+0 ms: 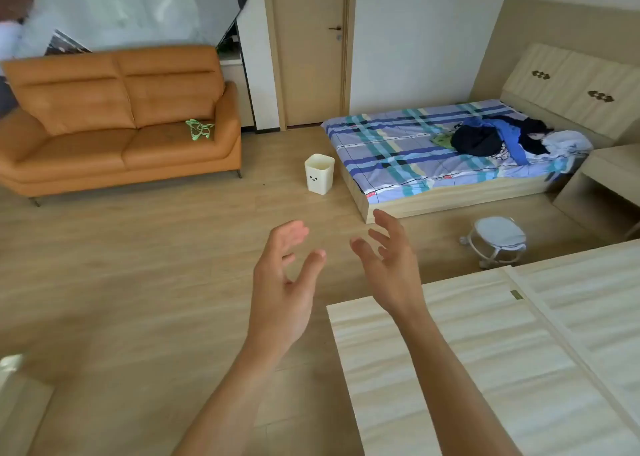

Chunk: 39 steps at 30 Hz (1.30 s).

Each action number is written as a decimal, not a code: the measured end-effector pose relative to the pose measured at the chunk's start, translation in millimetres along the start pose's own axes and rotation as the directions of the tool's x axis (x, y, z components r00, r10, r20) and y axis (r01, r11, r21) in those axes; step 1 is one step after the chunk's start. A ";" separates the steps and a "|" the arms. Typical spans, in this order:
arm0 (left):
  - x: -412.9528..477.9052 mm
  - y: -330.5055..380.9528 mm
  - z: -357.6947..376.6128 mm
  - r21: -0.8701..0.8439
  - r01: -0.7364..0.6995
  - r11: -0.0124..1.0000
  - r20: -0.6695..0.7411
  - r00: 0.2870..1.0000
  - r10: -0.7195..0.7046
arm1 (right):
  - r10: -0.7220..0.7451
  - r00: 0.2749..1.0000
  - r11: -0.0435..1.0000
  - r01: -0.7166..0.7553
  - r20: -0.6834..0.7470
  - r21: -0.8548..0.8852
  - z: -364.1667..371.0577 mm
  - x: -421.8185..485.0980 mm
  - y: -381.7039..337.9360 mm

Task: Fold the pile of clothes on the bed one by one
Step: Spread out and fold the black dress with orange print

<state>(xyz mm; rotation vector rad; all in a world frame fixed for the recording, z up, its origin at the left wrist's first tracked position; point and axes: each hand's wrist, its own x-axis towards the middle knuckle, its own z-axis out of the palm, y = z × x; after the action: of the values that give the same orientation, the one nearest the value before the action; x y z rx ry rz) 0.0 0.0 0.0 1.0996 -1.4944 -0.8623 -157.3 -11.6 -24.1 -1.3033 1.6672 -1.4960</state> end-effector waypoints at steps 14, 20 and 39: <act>140.5 -89.3 -41.6 -0.136 0.147 0.980 0.103 0.986 -0.133 | 0.142 0.989 0.989 -0.140 -0.040 0.047 113.1 109.5 26.6; 221.1 -124.8 -69.5 -0.133 0.182 0.974 0.184 0.970 -0.156 | 0.203 0.974 0.978 -0.197 -0.099 0.064 176.7 170.8 30.6; 474.5 -217.7 -46.6 -0.077 0.189 0.979 0.325 0.933 -0.155 | 0.272 0.955 0.954 -0.251 -0.119 0.165 307.5 426.7 82.2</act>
<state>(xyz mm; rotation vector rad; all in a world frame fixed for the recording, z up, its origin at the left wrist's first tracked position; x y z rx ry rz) 71.4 -517.7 -40.9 1.0589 -1.6069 -1.2772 -76.9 -533.9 -88.6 -0.8762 1.7030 -1.5446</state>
